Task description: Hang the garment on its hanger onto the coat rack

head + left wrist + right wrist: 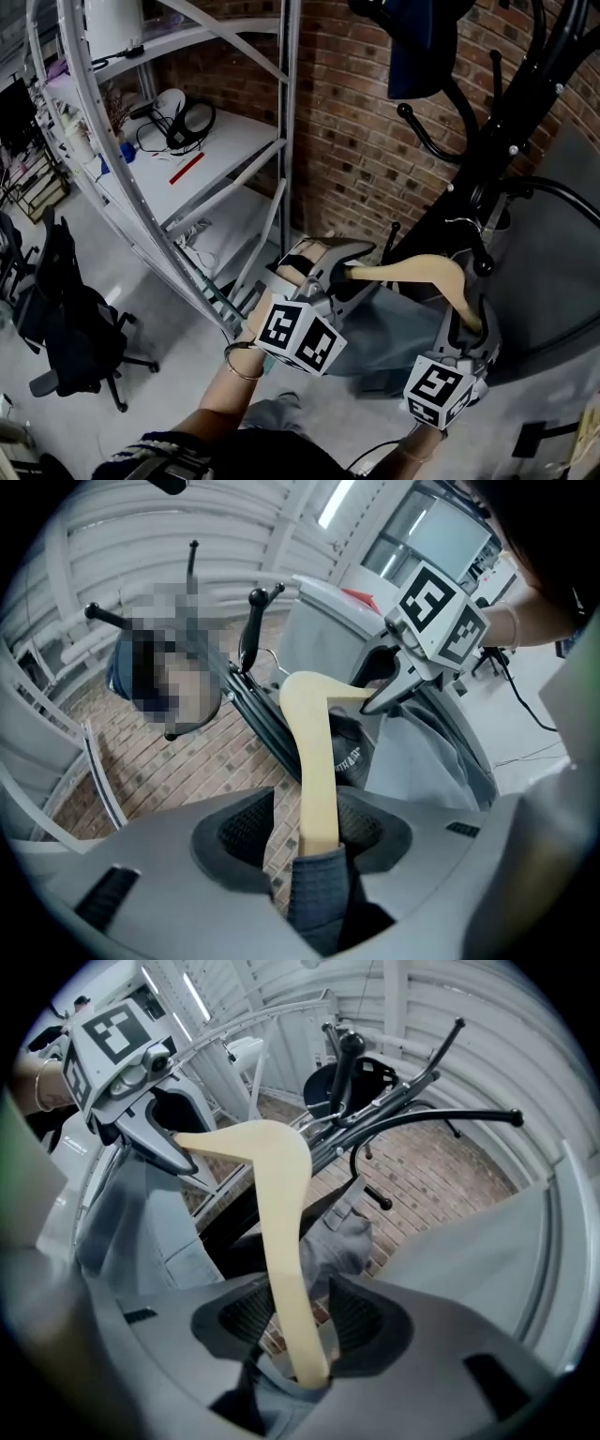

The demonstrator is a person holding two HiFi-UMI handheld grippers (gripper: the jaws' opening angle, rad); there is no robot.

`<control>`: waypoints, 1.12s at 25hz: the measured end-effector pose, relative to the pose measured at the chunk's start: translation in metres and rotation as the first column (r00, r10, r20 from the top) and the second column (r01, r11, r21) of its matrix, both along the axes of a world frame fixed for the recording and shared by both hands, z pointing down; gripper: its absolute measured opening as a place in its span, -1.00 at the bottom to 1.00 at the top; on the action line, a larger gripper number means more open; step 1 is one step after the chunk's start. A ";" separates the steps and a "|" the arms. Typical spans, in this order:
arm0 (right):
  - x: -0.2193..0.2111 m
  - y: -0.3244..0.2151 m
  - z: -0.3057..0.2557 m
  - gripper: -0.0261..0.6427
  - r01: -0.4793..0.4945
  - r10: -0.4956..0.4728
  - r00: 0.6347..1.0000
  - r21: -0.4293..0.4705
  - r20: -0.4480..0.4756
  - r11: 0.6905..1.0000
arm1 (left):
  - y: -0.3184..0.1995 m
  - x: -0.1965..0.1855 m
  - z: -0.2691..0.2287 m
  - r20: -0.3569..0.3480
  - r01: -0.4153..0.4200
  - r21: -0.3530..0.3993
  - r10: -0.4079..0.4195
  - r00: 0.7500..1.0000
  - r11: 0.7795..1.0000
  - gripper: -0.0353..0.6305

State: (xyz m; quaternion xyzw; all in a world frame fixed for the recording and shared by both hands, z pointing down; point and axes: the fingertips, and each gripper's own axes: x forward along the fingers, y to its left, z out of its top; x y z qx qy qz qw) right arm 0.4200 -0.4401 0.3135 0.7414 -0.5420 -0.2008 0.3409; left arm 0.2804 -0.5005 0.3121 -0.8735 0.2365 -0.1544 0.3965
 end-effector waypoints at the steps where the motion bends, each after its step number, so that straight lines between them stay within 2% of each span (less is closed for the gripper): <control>1: -0.002 0.003 0.000 -0.42 0.002 -0.002 1.000 0.000 -0.001 1.000 | 0.003 -0.002 -0.001 -0.001 -0.001 0.002 0.001 1.000 1.000 -0.40; 6: -0.013 0.018 -0.002 -0.42 0.020 -0.020 1.000 0.011 0.001 1.000 | 0.026 -0.012 -0.015 -0.052 -0.019 -0.002 0.019 0.998 1.000 -0.40; 12: -0.027 0.048 -0.015 -0.42 0.042 -0.043 0.999 0.054 0.006 0.998 | 0.055 -0.028 -0.022 -0.078 -0.005 0.012 0.006 0.997 1.000 -0.40; 15: -0.038 0.065 -0.021 -0.44 0.080 -0.082 0.996 0.057 0.035 0.995 | 0.071 -0.034 -0.024 -0.094 -0.009 -0.008 0.009 0.996 1.000 -0.41; 18: -0.047 0.085 -0.029 -0.66 0.110 -0.116 0.991 0.088 0.067 0.990 | 0.089 -0.041 -0.026 -0.113 -0.018 -0.039 0.014 0.993 0.999 -0.42; 22: -0.056 0.111 -0.032 -0.76 0.130 -0.140 0.986 0.110 0.094 0.985 | 0.114 -0.051 -0.031 -0.153 -0.007 -0.044 0.000 0.988 0.999 -0.76; 28: -0.062 0.141 -0.024 -0.80 0.118 -0.128 0.985 0.088 0.112 0.989 | 0.144 -0.062 -0.021 -0.138 0.011 -0.091 -0.024 0.990 0.996 -0.88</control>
